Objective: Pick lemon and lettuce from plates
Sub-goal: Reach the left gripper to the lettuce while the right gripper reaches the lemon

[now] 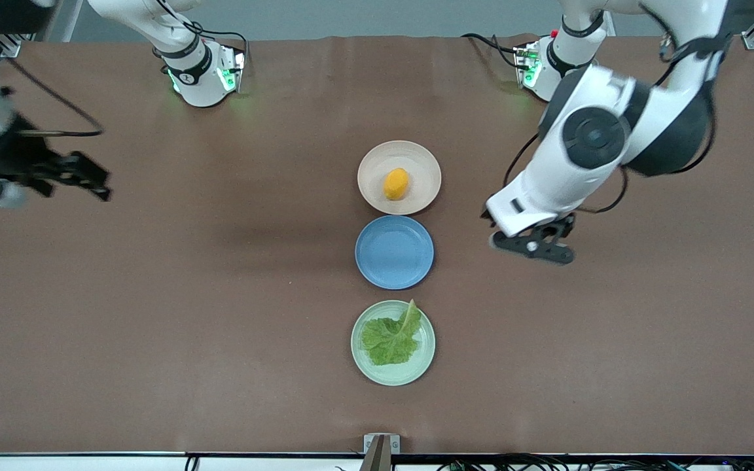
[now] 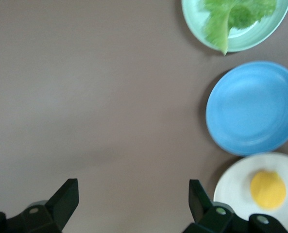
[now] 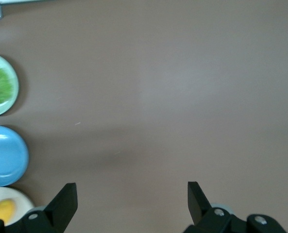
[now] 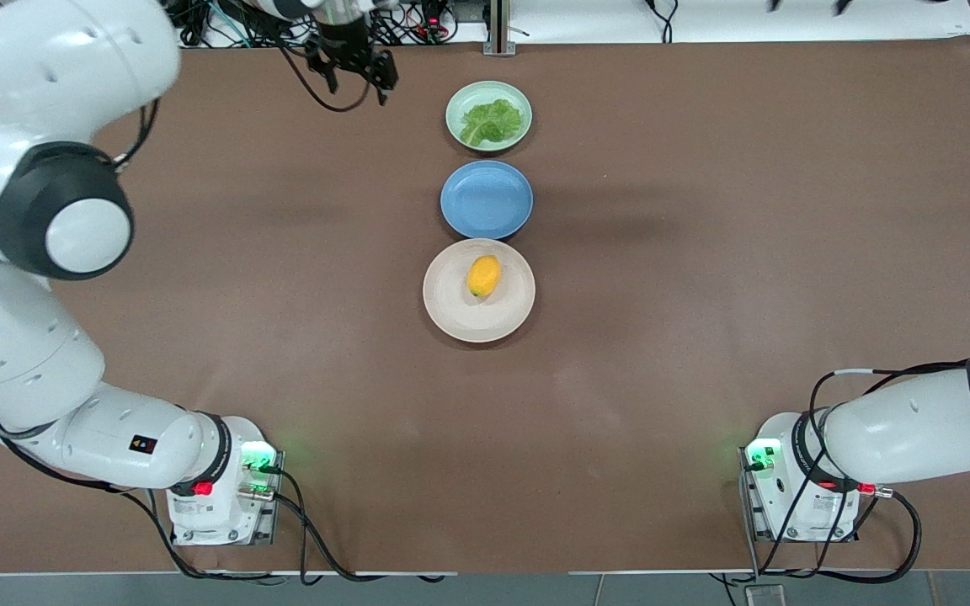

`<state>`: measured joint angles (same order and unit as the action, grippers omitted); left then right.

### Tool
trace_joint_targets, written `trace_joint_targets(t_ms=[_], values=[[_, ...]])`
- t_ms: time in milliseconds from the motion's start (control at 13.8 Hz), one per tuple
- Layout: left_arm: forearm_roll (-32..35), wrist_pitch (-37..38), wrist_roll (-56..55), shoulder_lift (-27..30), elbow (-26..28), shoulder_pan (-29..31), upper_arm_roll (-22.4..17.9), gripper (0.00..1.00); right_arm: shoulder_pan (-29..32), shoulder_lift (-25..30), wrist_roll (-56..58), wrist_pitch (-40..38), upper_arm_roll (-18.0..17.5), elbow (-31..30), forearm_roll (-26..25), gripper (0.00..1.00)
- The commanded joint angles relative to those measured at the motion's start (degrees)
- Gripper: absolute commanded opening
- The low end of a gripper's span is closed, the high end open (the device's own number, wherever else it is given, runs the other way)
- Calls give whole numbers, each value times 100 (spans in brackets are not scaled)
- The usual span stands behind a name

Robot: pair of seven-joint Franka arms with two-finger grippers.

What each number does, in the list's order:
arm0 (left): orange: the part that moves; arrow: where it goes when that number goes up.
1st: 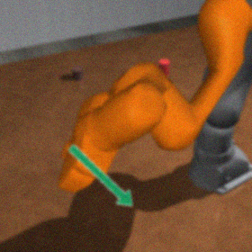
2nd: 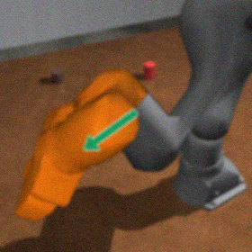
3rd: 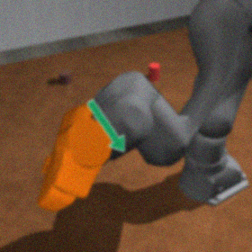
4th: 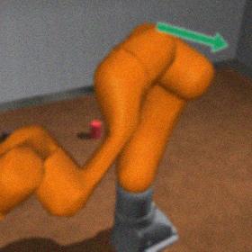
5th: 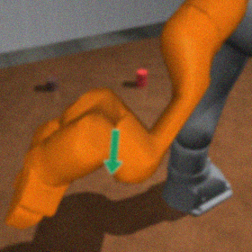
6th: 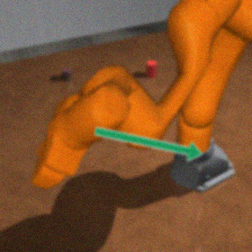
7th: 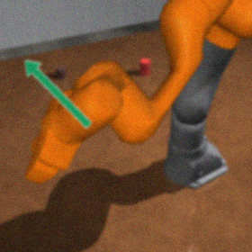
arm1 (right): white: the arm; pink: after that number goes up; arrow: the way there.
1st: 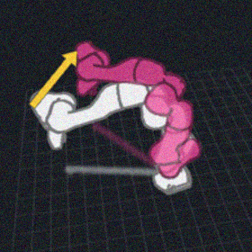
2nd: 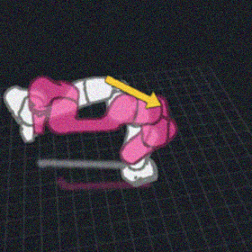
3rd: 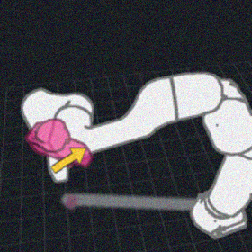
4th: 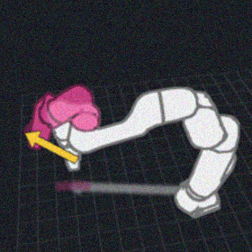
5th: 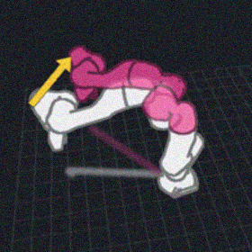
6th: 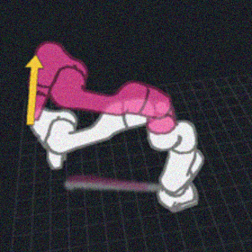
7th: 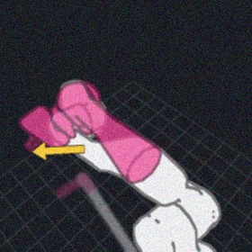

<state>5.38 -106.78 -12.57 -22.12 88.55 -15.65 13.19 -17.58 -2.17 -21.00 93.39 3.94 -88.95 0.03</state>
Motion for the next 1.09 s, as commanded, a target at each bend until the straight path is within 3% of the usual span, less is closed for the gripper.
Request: trace_joint_targets(t_ms=[0,217,362,652,797,870,1014], values=[[112,-456,17,-538,-242,1,-10,100,-1235,50,-1725,536,36,-647,-21,100],[112,-1150,-9,-1030,-242,-244,-18,100,-2413,-11,-3195,1853,36,-1675,-3,100],[112,-1817,-9,-1338,-242,-421,-62,100,-2959,-300,-3568,2445,36,-2038,6,100],[165,-3382,26,-2198,-556,-640,-71,93,-3752,-1292,-4816,3385,27,-1960,6,100],[374,-4006,61,-2743,-987,-816,-89,71,-4007,-1802,-5106,3606,36,-1759,15,100],[489,-4304,61,-2963,-1145,-834,-89,65,-4069,-2005,-5203,3676,27,-1644,15,100],[543,-5156,70,-3306,-1226,-825,-124,64,-4105,-2400,-5265,3765,27,-1381,32,100]])
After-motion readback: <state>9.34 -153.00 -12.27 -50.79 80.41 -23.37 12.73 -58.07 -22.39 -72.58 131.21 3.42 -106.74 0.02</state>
